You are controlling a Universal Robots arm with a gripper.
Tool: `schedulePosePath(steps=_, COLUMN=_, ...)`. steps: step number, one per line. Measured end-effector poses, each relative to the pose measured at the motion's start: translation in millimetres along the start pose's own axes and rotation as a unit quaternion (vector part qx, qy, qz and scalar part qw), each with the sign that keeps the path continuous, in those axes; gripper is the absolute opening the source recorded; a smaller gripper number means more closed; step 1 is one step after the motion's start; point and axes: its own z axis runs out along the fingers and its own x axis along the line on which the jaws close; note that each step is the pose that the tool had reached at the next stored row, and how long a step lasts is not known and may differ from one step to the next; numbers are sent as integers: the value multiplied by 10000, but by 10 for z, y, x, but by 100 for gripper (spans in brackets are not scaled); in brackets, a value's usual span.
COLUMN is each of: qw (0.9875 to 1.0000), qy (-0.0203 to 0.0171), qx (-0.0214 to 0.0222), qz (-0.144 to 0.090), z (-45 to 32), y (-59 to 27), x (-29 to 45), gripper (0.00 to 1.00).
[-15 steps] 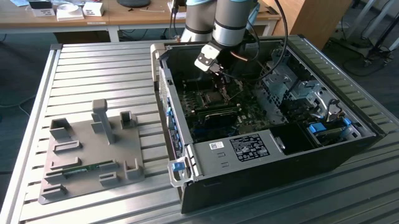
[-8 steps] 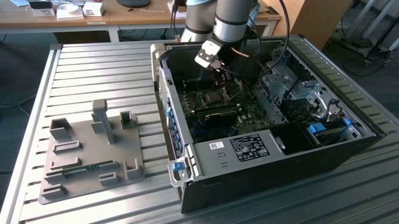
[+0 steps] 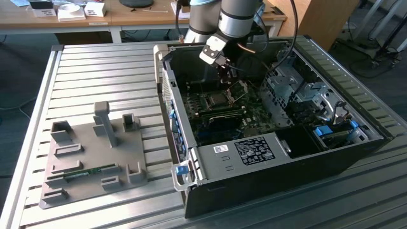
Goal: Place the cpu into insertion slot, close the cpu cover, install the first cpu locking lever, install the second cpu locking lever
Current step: 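Close the cpu cover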
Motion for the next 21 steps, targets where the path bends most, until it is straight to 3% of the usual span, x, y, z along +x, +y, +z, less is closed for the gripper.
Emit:
schedulePosePath(steps=5, qw=10000, qy=0, qx=0, qz=0, z=-73, y=2, x=2, gripper=11)
schedulePosePath(steps=16, qw=10000, qy=1, qx=-1, qz=0, z=-76, y=6, x=2, gripper=11)
schedulePosePath(steps=21, qw=10000, qy=1, qx=-1, qz=0, z=-74, y=61, x=2, gripper=11)
